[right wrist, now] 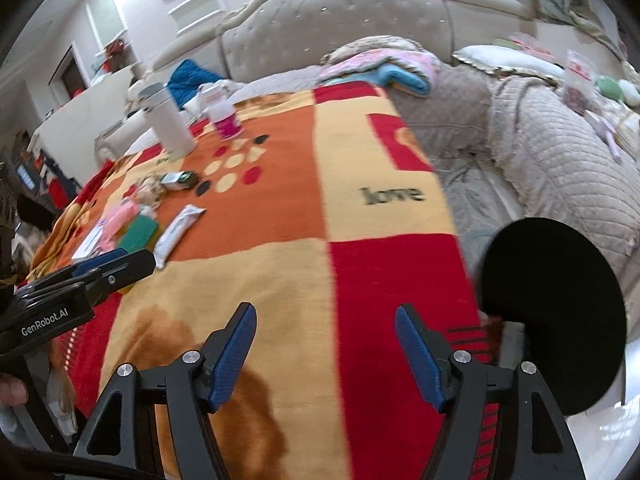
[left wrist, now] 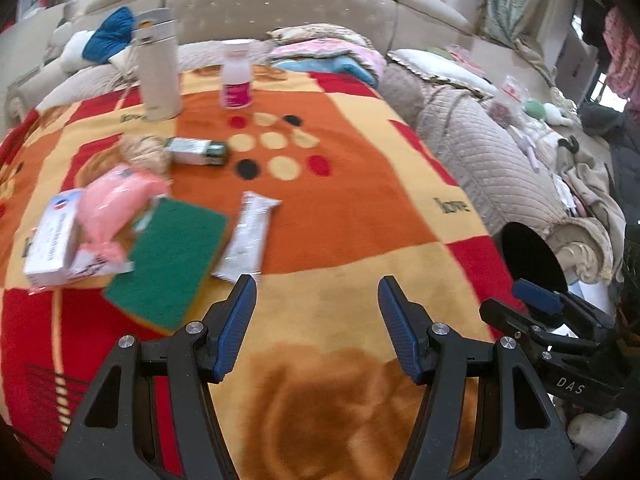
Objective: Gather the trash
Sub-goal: 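Move both open tools back over the cluttered blanket, then grasp the green-yellow sponge with the right tool while the left tool grasps the white tablets box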
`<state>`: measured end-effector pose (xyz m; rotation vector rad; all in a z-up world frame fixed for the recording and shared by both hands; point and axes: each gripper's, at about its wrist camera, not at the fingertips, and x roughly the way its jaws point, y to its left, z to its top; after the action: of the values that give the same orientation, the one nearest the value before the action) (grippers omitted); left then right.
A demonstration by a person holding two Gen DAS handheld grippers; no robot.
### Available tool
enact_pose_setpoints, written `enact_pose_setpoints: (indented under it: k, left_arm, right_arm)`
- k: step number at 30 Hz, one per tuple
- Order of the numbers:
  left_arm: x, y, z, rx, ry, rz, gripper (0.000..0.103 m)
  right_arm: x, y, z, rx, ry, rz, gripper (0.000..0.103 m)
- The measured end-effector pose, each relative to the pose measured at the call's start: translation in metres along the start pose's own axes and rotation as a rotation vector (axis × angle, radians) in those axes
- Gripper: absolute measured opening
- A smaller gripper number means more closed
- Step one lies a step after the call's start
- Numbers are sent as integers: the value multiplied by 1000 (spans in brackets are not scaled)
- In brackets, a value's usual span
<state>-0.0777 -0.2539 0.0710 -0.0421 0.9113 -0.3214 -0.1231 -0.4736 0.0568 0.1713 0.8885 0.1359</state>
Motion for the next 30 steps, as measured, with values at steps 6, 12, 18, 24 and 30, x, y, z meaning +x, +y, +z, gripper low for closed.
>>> enact_pose_setpoints:
  k: [6,12,18,24,30]
  left_arm:
    - [-16,47,-4,-54,-4,56,62]
    - [-31,97,-11,-105,-8,121,62]
    - [-44,143,-15,-173,-16,171,62]
    - [-57,180,-15,-242,-36,193,62]
    - [-64,205,-17,-289,-43,203,62]
  right_arm:
    - [16,35,4,-44,31,48,71]
    - [35,68,8,-85,60,86,72]
    - [56,103,19,-104,88,142,73]
    - [73,148,31,-100,136,281,73]
    - [104,182,40,-109,176,279,73]
